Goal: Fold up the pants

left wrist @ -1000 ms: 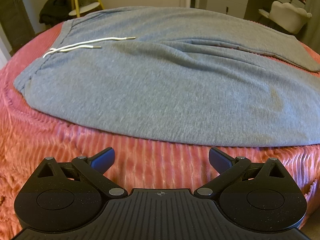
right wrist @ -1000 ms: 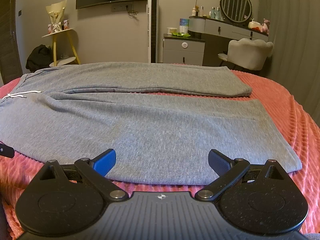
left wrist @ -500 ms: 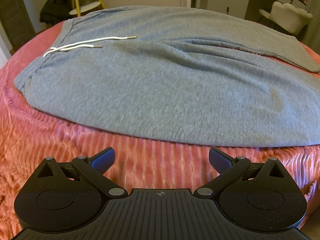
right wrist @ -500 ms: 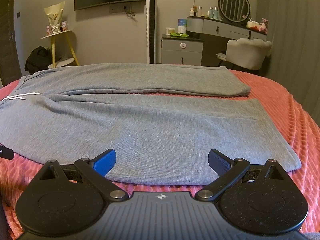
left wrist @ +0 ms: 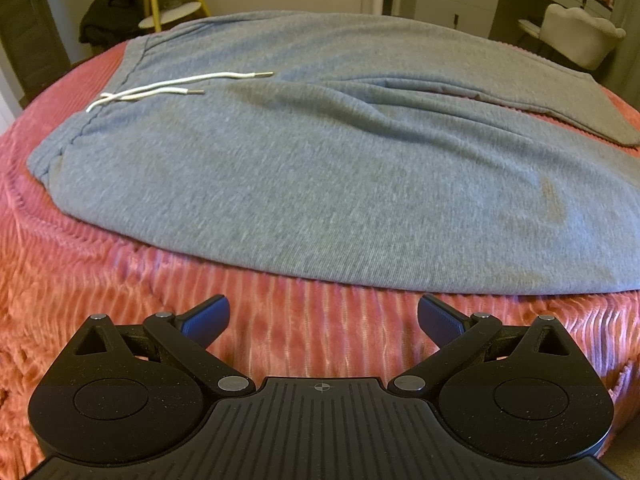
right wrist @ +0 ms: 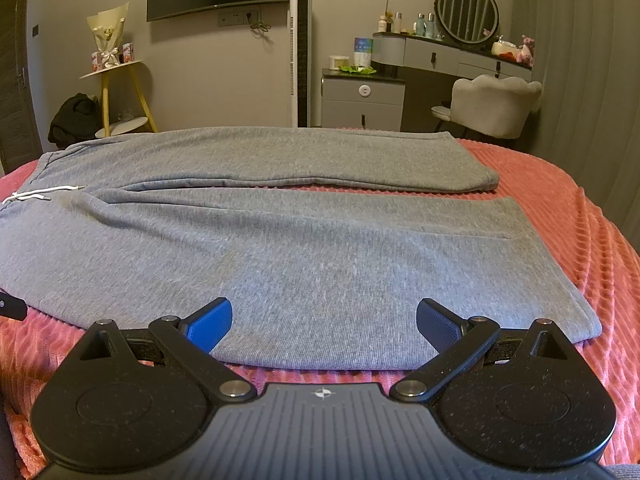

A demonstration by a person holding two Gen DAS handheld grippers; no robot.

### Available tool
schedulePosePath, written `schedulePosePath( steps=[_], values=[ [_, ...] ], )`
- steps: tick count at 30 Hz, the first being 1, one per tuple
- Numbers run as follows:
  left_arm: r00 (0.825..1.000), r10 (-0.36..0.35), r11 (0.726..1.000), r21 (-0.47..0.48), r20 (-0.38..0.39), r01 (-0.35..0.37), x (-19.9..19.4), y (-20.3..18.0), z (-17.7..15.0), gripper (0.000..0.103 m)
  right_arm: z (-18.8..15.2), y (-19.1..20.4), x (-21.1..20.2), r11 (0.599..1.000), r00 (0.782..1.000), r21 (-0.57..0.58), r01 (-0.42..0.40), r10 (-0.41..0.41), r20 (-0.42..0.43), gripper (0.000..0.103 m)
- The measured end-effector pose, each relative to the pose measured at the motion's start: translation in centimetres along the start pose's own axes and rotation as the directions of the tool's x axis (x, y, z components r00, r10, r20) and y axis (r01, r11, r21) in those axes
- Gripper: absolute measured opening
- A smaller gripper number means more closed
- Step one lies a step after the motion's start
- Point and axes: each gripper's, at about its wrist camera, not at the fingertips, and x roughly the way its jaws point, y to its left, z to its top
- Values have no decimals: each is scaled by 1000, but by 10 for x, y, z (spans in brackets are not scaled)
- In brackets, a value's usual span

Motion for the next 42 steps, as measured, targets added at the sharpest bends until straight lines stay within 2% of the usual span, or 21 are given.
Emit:
schedulePosePath(
  steps=[27, 35, 38, 42],
  values=[
    [1000, -17, 1000, -16, 5, 17, -1, 2, 2, 103, 1, -1, 2, 1000, 1000, 9, -4, 4, -8, 99],
    [1000, -23, 999, -32, 4, 23, -2, 4, 4, 103, 3, -3, 5, 999, 999, 13, -31, 31, -24, 99],
    [1000, -24, 999, -47, -11, 23, 1, 6, 8, 103, 10, -11, 9, 996, 997, 57, -63, 65, -37, 99],
    [999, -25, 997, -70, -25, 23, 7, 8, 21, 103, 25, -26, 29, 993, 992, 98, -62, 71, -100, 99]
  ],
)
